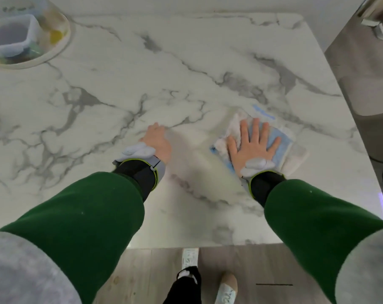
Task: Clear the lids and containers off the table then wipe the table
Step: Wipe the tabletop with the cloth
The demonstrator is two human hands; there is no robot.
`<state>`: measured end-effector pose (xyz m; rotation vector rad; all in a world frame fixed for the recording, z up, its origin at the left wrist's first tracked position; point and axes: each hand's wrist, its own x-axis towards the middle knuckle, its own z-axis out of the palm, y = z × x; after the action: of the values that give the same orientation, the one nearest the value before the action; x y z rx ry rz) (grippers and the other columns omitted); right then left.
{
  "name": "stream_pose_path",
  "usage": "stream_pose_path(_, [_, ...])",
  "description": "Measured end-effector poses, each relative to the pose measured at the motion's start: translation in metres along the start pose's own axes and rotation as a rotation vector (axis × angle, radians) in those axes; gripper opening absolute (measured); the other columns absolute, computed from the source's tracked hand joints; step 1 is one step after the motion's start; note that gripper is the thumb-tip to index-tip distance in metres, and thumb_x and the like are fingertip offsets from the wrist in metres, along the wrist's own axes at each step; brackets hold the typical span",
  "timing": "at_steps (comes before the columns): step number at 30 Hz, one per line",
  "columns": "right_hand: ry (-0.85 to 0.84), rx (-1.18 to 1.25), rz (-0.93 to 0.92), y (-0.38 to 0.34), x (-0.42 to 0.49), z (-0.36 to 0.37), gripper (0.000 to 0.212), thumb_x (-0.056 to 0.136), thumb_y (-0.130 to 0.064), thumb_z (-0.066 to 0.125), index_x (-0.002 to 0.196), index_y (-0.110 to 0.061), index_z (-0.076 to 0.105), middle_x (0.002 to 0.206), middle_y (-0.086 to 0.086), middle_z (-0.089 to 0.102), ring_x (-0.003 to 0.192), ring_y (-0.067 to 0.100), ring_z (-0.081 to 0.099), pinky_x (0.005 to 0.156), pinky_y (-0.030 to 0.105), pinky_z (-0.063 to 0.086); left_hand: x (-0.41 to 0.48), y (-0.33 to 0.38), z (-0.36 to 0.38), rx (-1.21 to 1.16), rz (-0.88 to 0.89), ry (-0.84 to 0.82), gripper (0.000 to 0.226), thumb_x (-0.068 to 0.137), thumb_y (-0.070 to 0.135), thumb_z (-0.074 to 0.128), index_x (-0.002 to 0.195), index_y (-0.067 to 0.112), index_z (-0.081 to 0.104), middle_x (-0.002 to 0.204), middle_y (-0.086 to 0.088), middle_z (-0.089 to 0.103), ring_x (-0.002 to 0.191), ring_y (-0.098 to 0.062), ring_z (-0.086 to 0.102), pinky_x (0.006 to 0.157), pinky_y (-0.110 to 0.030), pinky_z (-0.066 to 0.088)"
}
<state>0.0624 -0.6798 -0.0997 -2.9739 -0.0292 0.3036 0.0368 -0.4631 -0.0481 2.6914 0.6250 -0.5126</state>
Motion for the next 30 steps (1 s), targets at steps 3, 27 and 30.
stream_pose_path(3, [0.041,-0.033,-0.051,-0.045,0.007,0.009,0.064,0.096,-0.056,0.013,0.151,-0.029,-0.007,0.160,0.000,-0.012,0.146,0.027,-0.016,0.114,0.060,-0.009,0.023,-0.002,-0.003,0.089,0.049,0.026,0.053,0.099,0.004,0.030,0.150,0.009,0.018,0.161,-0.005,-0.002,0.150,-0.019,0.001,0.119,-0.035,0.018])
stream_pose_path(27, [0.011,-0.058,-0.469,-0.140,0.100,0.011,0.067,0.091,-0.063,0.016,0.151,-0.033,0.008,0.161,-0.003,-0.001,0.148,0.022,-0.008,0.116,0.056,-0.007,0.117,-0.042,-0.013,0.345,0.136,-0.066,0.053,0.089,0.002,0.040,0.140,0.013,0.031,0.153,-0.007,0.017,0.135,-0.022,0.034,0.097,-0.036,0.039])
stream_pose_path(30, [-0.014,-0.053,-0.516,-0.093,0.109,0.007,0.067,0.088,-0.067,0.015,0.149,-0.040,0.006,0.160,-0.007,-0.002,0.148,0.020,-0.008,0.116,0.053,-0.008,0.110,-0.042,-0.010,0.406,0.123,-0.033,0.056,0.090,0.004,0.041,0.143,0.016,0.026,0.154,-0.004,0.014,0.133,-0.022,0.036,0.094,-0.034,0.039])
